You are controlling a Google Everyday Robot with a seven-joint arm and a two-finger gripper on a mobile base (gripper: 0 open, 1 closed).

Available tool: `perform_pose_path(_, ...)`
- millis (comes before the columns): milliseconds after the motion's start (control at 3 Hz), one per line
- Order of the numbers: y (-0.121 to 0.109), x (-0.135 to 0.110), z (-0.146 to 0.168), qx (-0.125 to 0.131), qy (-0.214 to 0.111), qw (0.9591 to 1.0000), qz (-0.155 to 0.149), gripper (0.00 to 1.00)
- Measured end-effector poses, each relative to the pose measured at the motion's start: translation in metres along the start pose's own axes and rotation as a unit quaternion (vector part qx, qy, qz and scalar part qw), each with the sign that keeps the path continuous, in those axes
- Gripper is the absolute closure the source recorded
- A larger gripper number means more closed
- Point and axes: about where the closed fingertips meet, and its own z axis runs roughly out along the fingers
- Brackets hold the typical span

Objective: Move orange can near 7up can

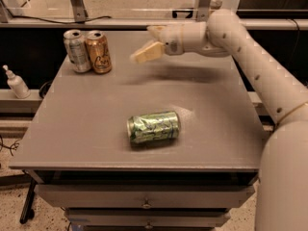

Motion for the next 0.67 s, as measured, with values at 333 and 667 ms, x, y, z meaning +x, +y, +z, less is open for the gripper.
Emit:
perform_pose_path(333, -0.02, -0.018, -0.071, 0.062, -0.014, 0.9978, -0.02, 0.0)
perform_pose_path(667, -0.024, -0.018, -0.084, 0.072, -0.016, 0.9971, -0.021, 0.0)
